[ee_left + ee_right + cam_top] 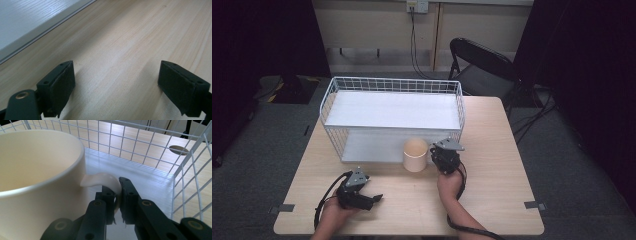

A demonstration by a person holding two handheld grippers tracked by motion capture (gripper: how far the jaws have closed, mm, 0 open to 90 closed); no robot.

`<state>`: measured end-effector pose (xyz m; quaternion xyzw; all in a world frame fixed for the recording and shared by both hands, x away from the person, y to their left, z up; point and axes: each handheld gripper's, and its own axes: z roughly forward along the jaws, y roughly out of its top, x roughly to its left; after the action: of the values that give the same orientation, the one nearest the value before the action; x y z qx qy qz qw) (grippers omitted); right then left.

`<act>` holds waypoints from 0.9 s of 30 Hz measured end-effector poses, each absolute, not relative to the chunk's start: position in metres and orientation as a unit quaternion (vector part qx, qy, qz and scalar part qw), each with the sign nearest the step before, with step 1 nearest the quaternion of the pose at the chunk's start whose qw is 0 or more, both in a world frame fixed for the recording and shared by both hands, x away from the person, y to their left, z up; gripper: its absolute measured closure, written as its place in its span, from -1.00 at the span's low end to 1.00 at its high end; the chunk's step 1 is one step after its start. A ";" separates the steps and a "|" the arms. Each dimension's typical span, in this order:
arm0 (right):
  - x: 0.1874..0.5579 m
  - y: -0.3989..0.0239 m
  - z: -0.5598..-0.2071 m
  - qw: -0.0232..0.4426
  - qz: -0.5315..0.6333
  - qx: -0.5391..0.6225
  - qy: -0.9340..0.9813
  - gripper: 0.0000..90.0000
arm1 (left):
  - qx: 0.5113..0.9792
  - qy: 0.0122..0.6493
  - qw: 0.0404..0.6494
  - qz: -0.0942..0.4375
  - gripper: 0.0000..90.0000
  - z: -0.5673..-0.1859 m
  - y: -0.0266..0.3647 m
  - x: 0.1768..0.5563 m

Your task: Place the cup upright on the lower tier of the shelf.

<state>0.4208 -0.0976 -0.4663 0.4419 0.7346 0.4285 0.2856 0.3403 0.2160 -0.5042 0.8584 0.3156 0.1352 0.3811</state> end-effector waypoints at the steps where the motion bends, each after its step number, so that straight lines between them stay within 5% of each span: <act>1: 0.421 -0.097 -0.466 0.286 0.428 0.441 0.736 0.85 | 0.858 0.316 0.381 0.135 -0.69 -0.504 0.216 0.340; 27: 0.435 -0.075 -0.466 0.314 0.440 0.477 0.693 0.85 | 0.858 0.317 0.381 0.136 -0.69 -0.504 0.216 0.340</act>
<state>0.4346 -0.0749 -0.4659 0.4772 0.6931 0.4400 0.3136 0.3401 0.2158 -0.5042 0.8579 0.3168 0.1357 0.3810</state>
